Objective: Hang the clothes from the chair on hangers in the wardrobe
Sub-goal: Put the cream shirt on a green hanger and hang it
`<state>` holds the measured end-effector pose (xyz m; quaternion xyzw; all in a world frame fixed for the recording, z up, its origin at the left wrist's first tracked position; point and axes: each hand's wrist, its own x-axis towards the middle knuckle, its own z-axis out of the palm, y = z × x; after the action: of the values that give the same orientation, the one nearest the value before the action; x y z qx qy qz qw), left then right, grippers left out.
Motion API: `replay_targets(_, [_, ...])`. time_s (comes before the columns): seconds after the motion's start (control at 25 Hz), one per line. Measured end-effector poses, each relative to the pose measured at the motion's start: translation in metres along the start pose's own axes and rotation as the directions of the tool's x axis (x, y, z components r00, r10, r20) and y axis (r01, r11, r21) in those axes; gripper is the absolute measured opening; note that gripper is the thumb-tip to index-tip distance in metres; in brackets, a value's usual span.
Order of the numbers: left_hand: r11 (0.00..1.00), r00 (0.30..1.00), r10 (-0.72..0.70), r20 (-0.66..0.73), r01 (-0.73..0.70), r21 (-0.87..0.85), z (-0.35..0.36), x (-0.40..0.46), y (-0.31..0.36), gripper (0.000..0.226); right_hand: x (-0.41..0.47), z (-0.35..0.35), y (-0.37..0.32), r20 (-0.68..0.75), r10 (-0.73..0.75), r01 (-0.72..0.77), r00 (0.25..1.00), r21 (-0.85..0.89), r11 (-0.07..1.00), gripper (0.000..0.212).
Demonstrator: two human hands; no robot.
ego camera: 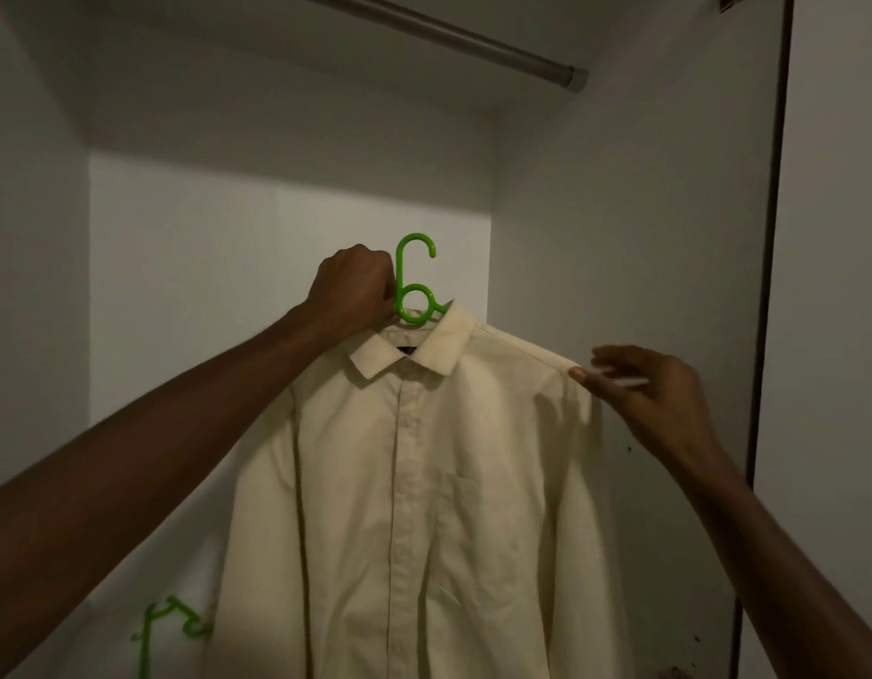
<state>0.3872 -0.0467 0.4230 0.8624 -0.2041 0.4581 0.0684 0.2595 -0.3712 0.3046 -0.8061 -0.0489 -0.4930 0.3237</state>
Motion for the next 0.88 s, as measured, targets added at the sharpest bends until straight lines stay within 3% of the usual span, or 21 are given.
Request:
replay_targets(0.08, [0.999, 0.999, 0.036, -0.020, -0.036, -0.022, -0.007, 0.006, 0.016, 0.025, 0.017, 0.010, -0.018, 0.093, -0.078, 0.094, 0.993, -0.172, 0.981, 0.051])
replay_targets(0.16, [0.998, 0.997, 0.041, -0.059, -0.044, -0.044, -0.013, 0.015, 0.021, 0.026, 0.038, 0.012, -0.031, 0.228, -0.078, 0.135, 0.970, -0.248, 0.959, 0.027])
replay_targets(0.24, [0.998, 0.994, 0.022, -0.105, -0.028, -0.058, -0.019, 0.024, 0.017, 0.027, 0.056, 0.005, -0.035, 0.309, -0.051, 0.090, 0.950, -0.114, 0.989, 0.026])
replay_targets(0.32, [0.996, 0.993, -0.009, -0.121, -0.003, -0.094, -0.025, 0.035, 0.012, 0.027, 0.063, -0.005, -0.049, 0.346, -0.013, -0.042, 0.938, 0.153, 0.987, 0.025])
replay_targets(0.4, [0.984, 0.988, -0.043, -0.150, 0.016, -0.179, -0.032, 0.050, 0.010, 0.025, 0.071, -0.008, -0.064, 0.270, -0.030, -0.045, 0.963, 0.265, 0.963, 0.024])
replay_targets(0.48, [0.969, 0.983, -0.046, -0.177, 0.001, -0.247, -0.040, 0.070, 0.015, 0.022, 0.087, -0.005, -0.075, 0.086, -0.055, 0.036, 0.995, 0.205, 0.978, 0.026])
replay_targets(0.56, [0.962, 0.986, -0.024, -0.167, -0.023, -0.272, -0.046, 0.085, 0.020, 0.022, 0.108, -0.007, -0.084, -0.011, -0.073, 0.074, 0.997, 0.143, 0.987, 0.030])
replay_targets(0.68, [0.935, 0.979, -0.043, -0.200, -0.031, -0.352, -0.040, 0.085, 0.024, 0.033, 0.137, -0.009, -0.092, -0.023, -0.171, 0.170, 0.985, -0.034, 0.985, 0.036])
replay_targets(0.76, [0.952, 0.975, -0.059, -0.216, -0.011, -0.305, -0.025, 0.072, 0.025, 0.041, 0.154, -0.010, -0.098, -0.024, -0.203, 0.200, 0.979, -0.100, 0.975, 0.033])
replay_targets(0.88, [0.962, 0.985, -0.148, -0.085, 0.123, -0.242, 0.011, 0.059, 0.008, 0.046, 0.181, -0.010, -0.108, -0.032, -0.213, 0.206, 0.977, -0.148, 0.967, 0.033])
